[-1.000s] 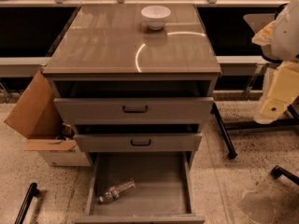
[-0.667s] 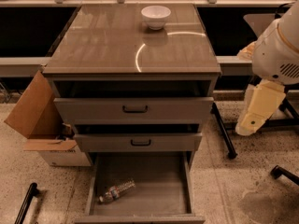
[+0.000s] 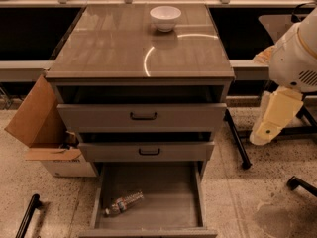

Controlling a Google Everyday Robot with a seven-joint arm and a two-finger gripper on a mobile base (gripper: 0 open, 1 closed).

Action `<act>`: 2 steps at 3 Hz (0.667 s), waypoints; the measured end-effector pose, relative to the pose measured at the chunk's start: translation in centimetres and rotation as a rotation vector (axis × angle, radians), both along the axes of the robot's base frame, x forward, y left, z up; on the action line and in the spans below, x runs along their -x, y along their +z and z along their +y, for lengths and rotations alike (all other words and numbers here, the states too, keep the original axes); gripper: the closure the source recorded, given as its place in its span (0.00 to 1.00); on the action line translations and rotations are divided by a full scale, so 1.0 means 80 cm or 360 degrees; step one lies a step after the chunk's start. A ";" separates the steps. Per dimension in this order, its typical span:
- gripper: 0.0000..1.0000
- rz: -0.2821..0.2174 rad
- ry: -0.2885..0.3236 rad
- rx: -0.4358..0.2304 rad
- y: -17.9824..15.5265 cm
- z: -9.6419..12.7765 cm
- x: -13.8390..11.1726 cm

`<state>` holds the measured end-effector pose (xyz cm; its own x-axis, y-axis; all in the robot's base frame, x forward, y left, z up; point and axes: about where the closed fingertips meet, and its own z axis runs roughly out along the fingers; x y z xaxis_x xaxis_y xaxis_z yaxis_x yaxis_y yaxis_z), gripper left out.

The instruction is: Pick water bottle from bottom drawer and place on counter

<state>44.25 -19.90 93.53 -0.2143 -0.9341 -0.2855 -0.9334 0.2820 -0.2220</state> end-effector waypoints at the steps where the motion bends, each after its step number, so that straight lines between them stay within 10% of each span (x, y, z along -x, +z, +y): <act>1: 0.00 0.0015 0.0090 -0.0050 -0.049 0.018 -0.008; 2: 0.00 0.0119 0.0160 -0.0117 -0.130 0.049 -0.012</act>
Offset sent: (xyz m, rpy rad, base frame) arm 0.0118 0.0705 -0.1976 0.1312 0.1881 0.1529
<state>45.23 -16.01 83.14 -0.1440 -0.9290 -0.3408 -0.9709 0.1992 -0.1328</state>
